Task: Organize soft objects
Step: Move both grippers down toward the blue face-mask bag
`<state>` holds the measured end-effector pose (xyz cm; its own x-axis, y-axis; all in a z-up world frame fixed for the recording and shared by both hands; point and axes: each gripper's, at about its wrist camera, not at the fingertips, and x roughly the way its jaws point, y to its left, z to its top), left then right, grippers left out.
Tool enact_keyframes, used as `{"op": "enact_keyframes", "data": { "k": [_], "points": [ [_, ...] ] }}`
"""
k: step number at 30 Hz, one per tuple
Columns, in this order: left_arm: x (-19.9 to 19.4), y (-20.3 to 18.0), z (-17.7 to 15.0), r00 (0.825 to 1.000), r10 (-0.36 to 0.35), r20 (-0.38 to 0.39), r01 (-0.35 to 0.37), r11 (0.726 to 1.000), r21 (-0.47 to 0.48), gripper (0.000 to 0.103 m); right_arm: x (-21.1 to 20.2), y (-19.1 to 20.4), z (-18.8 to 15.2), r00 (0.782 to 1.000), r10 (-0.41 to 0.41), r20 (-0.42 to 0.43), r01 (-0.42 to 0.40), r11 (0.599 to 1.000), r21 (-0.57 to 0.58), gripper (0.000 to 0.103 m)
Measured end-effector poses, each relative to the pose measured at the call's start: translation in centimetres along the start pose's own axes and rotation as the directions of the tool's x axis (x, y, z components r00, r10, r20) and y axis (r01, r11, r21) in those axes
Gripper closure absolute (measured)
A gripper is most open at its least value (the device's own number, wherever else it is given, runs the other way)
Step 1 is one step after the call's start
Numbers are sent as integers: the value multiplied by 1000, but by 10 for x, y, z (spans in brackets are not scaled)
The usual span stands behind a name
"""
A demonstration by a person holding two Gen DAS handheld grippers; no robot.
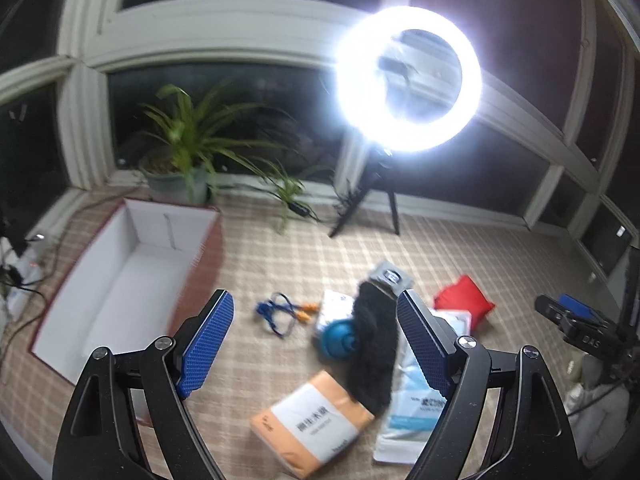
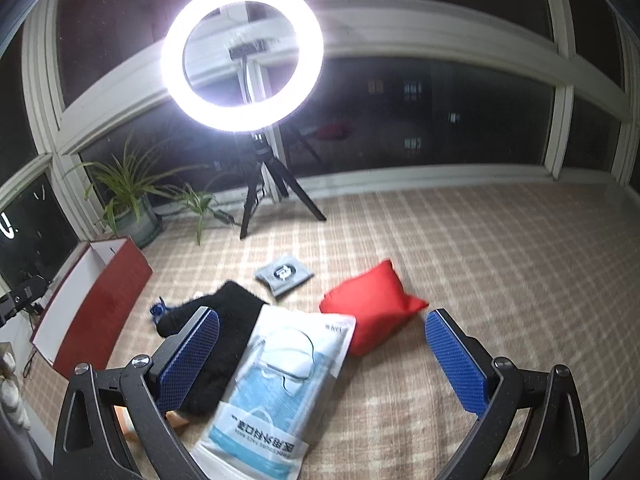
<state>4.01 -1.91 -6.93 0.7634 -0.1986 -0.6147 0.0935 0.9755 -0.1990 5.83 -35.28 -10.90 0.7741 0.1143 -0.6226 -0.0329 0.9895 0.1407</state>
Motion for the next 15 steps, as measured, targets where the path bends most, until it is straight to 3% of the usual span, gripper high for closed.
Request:
{"op": "enact_keyframes", "data": {
  "k": [9,13,15],
  "points": [
    [40,-30,-27,976,-140,-167,148,988,38,21,31,-23,-26,987,93,-129,-80,991,106,3],
    [55,-52,-41,954,-195,-228,214,975,63,25,48,-32,-38,972,150,-183,-118,977,175,8],
    [65,-62,-48,935,-234,-268,259,964,65,28,57,-36,-45,959,187,-214,-140,967,214,13]
  ]
}}
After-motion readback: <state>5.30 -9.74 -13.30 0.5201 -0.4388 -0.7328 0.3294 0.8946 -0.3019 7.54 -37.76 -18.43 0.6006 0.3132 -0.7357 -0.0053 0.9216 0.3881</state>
